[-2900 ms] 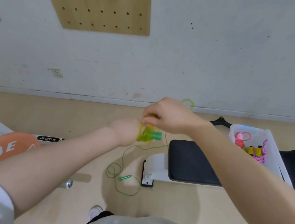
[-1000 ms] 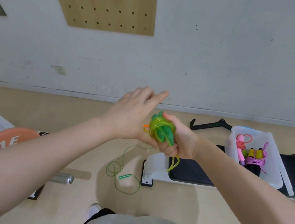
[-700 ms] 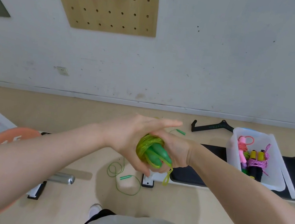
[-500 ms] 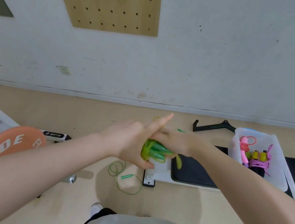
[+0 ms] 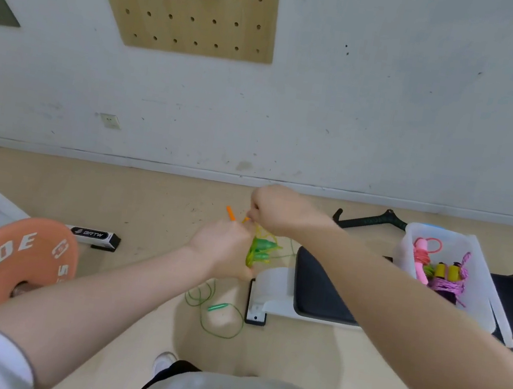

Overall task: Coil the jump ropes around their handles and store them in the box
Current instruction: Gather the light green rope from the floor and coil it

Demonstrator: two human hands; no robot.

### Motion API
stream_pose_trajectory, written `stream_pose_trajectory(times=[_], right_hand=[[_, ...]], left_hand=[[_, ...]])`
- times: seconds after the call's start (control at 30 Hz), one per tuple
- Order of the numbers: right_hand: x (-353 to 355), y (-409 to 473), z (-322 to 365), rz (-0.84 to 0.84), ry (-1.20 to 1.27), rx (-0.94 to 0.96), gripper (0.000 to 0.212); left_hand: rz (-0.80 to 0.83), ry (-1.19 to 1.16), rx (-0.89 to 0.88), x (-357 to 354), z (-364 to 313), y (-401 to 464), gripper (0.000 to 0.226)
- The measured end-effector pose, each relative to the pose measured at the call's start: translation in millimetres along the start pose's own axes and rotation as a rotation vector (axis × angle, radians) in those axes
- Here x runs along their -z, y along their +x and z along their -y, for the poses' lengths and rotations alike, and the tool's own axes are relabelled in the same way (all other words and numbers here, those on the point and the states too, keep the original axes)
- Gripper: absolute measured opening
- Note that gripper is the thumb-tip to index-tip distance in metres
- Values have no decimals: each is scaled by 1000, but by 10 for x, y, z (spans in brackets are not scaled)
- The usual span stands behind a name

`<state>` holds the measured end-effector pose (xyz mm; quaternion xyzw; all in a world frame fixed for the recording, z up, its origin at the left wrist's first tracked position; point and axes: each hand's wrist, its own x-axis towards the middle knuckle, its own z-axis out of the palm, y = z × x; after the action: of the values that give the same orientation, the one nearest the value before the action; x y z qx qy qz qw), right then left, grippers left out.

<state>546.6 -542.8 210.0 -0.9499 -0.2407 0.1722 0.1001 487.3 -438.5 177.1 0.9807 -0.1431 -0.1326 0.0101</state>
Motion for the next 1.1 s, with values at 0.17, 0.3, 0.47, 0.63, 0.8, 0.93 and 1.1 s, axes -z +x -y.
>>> stream_pose_trajectory(times=[0.17, 0.3, 0.47, 0.63, 0.8, 0.93, 1.1], right_hand=[[-32, 34, 237, -113, 372, -50, 29], [64, -53, -185, -65, 1098, -158, 4], [-75, -29, -546, 36, 1792, -383, 24], [-360, -5, -599, 224, 1612, -568, 28], [-51, 352, -218, -108, 1207, -498, 25], [420, 518, 261, -373, 757, -207, 20], [272, 528, 1022, -391, -42, 158, 20]], left_hand=[[6, -151, 71, -75, 69, 54, 41], [-58, -282, 102, -100, 340, 48, 42], [-132, -576, -35, 31, 585, 140, 50], [-151, -852, -284, 337, 600, 70, 36], [50, -320, -190, 416, 600, 72, 58], [18, -282, 2, 441, 741, 124, 55], [29, -607, 156, 578, 1085, 157, 31]])
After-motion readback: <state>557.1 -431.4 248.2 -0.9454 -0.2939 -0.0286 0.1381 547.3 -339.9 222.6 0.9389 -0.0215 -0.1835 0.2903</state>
